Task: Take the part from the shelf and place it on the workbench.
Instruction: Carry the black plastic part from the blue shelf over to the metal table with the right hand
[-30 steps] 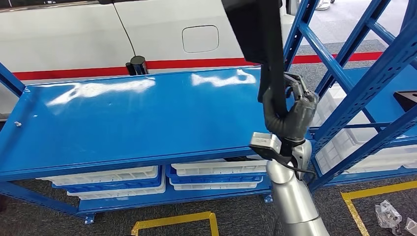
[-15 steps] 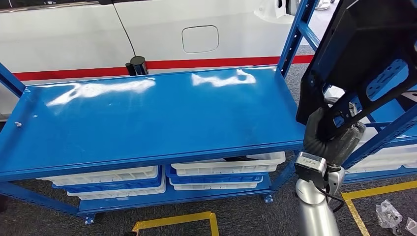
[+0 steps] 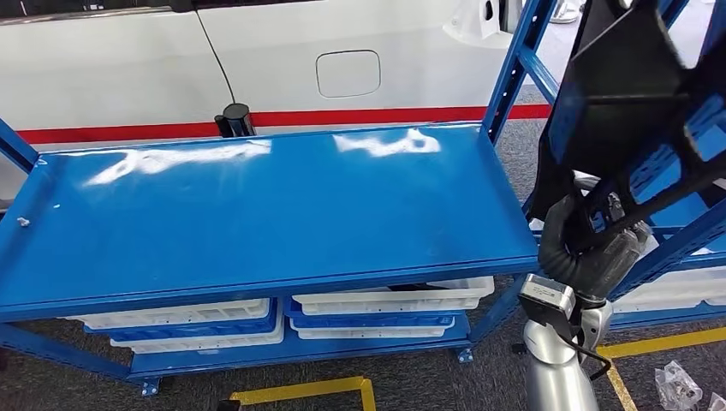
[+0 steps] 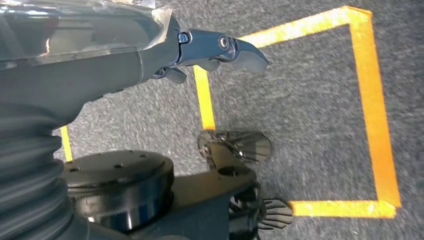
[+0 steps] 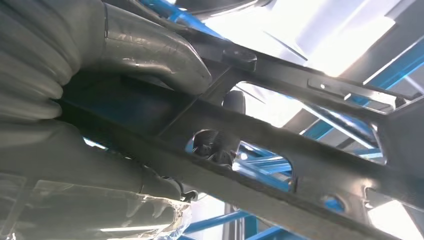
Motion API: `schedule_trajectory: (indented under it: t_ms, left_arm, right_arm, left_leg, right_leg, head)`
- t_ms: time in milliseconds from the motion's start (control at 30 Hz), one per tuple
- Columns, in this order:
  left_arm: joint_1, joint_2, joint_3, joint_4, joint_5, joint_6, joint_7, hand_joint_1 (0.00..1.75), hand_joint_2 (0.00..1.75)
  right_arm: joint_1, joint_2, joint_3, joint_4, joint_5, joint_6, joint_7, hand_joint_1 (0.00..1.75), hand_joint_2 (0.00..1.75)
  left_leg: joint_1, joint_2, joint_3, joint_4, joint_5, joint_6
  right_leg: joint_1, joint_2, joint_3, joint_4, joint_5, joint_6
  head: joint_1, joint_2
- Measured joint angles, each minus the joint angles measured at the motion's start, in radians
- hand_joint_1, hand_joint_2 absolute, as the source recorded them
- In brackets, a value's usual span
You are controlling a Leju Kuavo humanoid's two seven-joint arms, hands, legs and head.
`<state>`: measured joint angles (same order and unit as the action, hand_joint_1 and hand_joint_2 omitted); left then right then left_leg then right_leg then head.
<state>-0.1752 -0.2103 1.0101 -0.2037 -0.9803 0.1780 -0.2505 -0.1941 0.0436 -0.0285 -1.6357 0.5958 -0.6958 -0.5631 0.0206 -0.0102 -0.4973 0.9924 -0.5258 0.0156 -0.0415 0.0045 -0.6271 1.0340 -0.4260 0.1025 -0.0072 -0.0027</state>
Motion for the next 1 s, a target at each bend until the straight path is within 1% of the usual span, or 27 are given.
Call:
schedule_trajectory:
  t_ms: [33,67,100,133,167,200,233,267,300,333,367,400,433,467,500,533,567,633,700,767,1000]
  left_arm:
    - [0.0,0.0,0.0,0.0,0.003,0.0,0.0,0.0,1.75]
    - [0.0,0.0,0.0,0.0,0.005,0.001,-0.001,0.0,1.75]
    - [0.001,0.0,0.0,0.0,0.008,0.002,-0.002,0.0,1.75]
    - [0.002,0.0,0.001,0.0,0.01,0.004,-0.004,0.0,1.75]
    - [0.002,0.0,0.001,0.0,0.011,0.005,-0.006,0.0,1.75]
    - [0.002,-0.001,0.001,0.0,0.012,0.005,-0.008,0.0,1.75]
    - [0.002,-0.001,0.001,0.0,0.014,0.006,-0.01,0.0,1.75]
    - [0.003,-0.001,0.002,0.0,0.016,0.007,-0.012,0.0,1.75]
    - [0.004,-0.001,0.002,0.0,0.017,0.008,-0.013,0.0,1.75]
    - [0.006,-0.001,0.003,0.0,0.019,0.008,-0.013,0.0,1.75]
    - [0.007,-0.002,0.003,0.0,0.019,0.009,-0.013,0.0,1.75]
    - [0.008,-0.002,0.004,0.0,0.02,0.009,-0.013,0.0,1.75]
    - [0.008,-0.002,0.004,0.0,0.021,0.009,-0.014,0.0,1.75]
    - [0.007,-0.002,0.004,0.0,0.022,0.009,-0.014,0.0,1.75]
    - [0.006,-0.002,0.004,0.0,0.024,0.009,-0.014,0.0,1.75]
    - [0.006,-0.003,0.004,0.0,0.026,0.01,-0.015,0.0,1.75]
    - [0.006,-0.004,0.005,0.0,0.028,0.01,-0.016,0.0,1.75]
    - [0.007,-0.005,0.005,0.0,0.031,0.011,-0.02,0.0,1.75]
    - [0.007,-0.007,0.006,0.0,0.031,0.011,-0.025,0.0,1.75]
    - [0.007,-0.009,0.006,0.0,0.03,0.011,-0.028,0.0,1.75]
    - [0.007,-0.012,0.006,0.0,0.03,0.011,-0.031,0.0,1.75]
  right_arm:
    - [0.0,-0.001,-0.001,-0.001,0.0,0.0,0.0,1.75,1.75]
    - [0.0,-0.002,-0.001,-0.002,0.0,0.0,0.0,1.75,1.75]
    - [-0.001,-0.003,-0.002,-0.002,0.0,0.001,0.001,1.75,1.75]
    - [-0.002,-0.004,-0.002,-0.003,0.0,0.003,0.002,1.75,1.75]
    - [-0.004,-0.005,-0.002,-0.004,0.0,0.005,0.002,1.75,1.75]
    - [-0.007,-0.005,-0.001,-0.005,0.001,0.008,0.004,1.75,1.75]
    - [-0.009,-0.006,0.0,-0.006,0.002,0.012,0.007,1.75,1.75]
    - [-0.012,-0.006,0.0,-0.006,0.003,0.016,0.011,1.75,1.75]
    - [-0.014,-0.006,0.001,-0.006,0.003,0.02,0.015,1.75,1.75]
    - [-0.015,-0.007,0.001,-0.006,0.005,0.023,0.019,1.75,1.75]
    - [-0.015,-0.008,0.002,-0.006,0.006,0.027,0.022,1.75,1.75]
    - [-0.017,-0.009,0.002,-0.006,0.007,0.03,0.025,1.75,1.75]
    - [-0.018,-0.01,0.003,-0.006,0.009,0.033,0.028,1.75,1.75]
    - [-0.021,-0.011,0.004,-0.006,0.01,0.034,0.029,1.75,1.75]
    - [-0.024,-0.012,0.005,-0.006,0.01,0.035,0.031,1.75,1.75]
    - [-0.026,-0.013,0.006,-0.006,0.011,0.037,0.034,1.75,1.75]
    - [-0.028,-0.015,0.007,-0.006,0.012,0.039,0.037,1.75,1.75]
    - [-0.03,-0.019,0.009,-0.006,0.016,0.044,0.043,1.75,1.75]
    - [-0.035,-0.025,0.012,-0.005,0.021,0.046,0.046,1.75,1.75]
    - [-0.04,-0.029,0.015,-0.005,0.023,0.046,0.048,1.75,1.75]
    - [-0.049,-0.037,0.022,-0.005,0.023,0.046,0.052,1.75,1.75]
  left_leg:
    - [-0.001,-0.001,-0.001,0.002,-0.004,-0.006]
    - [-0.002,-0.001,-0.002,0.002,-0.006,-0.009]
    - [0.0,-0.001,-0.001,0.0,-0.009,-0.012]
    - [0.001,0.001,-0.002,0.006,-0.015,-0.014]
    - [0.002,0.003,-0.012,0.03,-0.029,-0.018]
    - [0.003,0.005,-0.035,0.076,-0.052,-0.021]
    - [0.003,0.006,-0.071,0.143,-0.081,-0.022]
    - [0.002,0.007,-0.115,0.219,-0.108,-0.023]
    - [0.002,0.007,-0.155,0.281,-0.124,-0.022]
    - [0.002,0.007,-0.183,0.313,-0.12,-0.019]
    - [0.001,0.007,-0.19,0.302,-0.094,-0.014]
    - [0.0,0.007,-0.177,0.253,-0.051,-0.007]
    - [-0.002,0.007,-0.153,0.183,-0.004,0.001]
    - [-0.006,0.007,-0.128,0.117,0.03,0.008]
    - [-0.009,0.007,-0.109,0.072,0.048,0.012]
    - [-0.014,0.007,-0.099,0.048,0.053,0.015]
    - [-0.017,0.007,-0.097,0.041,0.05,0.015]
    - [-0.02,0.005,-0.095,0.034,0.055,0.007]
    - [-0.023,0.002,-0.094,0.03,0.059,0.001]
    - [-0.027,0.001,-0.094,0.03,0.059,0.005]
    - [-0.029,0.001,-0.094,0.031,0.059,0.014]
  right_leg:
    - [0.002,0.003,0.006,-0.009,-0.003,-0.008]
    - [0.005,0.006,0.006,-0.007,-0.006,-0.019]
    - [0.004,0.007,0.005,-0.005,-0.01,-0.029]
    - [0.003,0.007,0.007,-0.004,-0.013,-0.037]
    - [0.002,0.007,0.01,-0.005,-0.016,-0.045]
    - [0.001,0.007,0.014,-0.005,-0.019,-0.053]
    - [0.002,0.006,0.017,-0.005,-0.022,-0.058]
    - [0.005,0.005,0.02,-0.005,-0.024,-0.062]
    - [0.008,0.004,0.022,-0.005,-0.026,-0.065]
    - [0.011,0.004,0.024,-0.005,-0.028,-0.068]
    - [0.014,0.005,0.029,-0.005,-0.031,-0.071]
    - [0.016,0.005,0.034,-0.005,-0.033,-0.074]
    - [0.017,0.006,0.038,-0.006,-0.035,-0.076]
    - [0.021,0.007,0.041,-0.005,-0.037,-0.076]
    - [0.024,0.007,0.04,-0.005,-0.039,-0.075]
    - [0.025,0.008,0.039,-0.005,-0.039,-0.071]
    - [0.027,0.007,0.037,-0.006,-0.039,-0.066]
    - [0.027,0.005,0.037,-0.009,-0.038,-0.066]
    - [0.029,0.003,0.039,-0.012,-0.039,-0.071]
    - [0.027,0.002,0.042,-0.017,-0.037,-0.069]
    - [0.025,0.002,0.049,-0.03,-0.031,-0.058]
  head:
    - [0.001,0.0]
    - [0.002,0.0]
    - [0.0,0.0]
    - [-0.002,0.0]
    - [-0.002,0.0]
    - [-0.003,0.0]
    - [-0.004,0.0]
    - [-0.004,0.0]
    - [-0.004,0.0]
    - [-0.004,0.0]
    - [-0.005,0.0]
    - [-0.004,0.0]
    - [-0.005,0.0]
    - [-0.004,0.0]
    - [-0.004,0.0]
    - [-0.003,0.0]
    - [-0.003,0.0]
    - [-0.002,0.0]
    - [-0.001,0.0]
    - [-0.001,0.0]
    - [0.0,0.0]
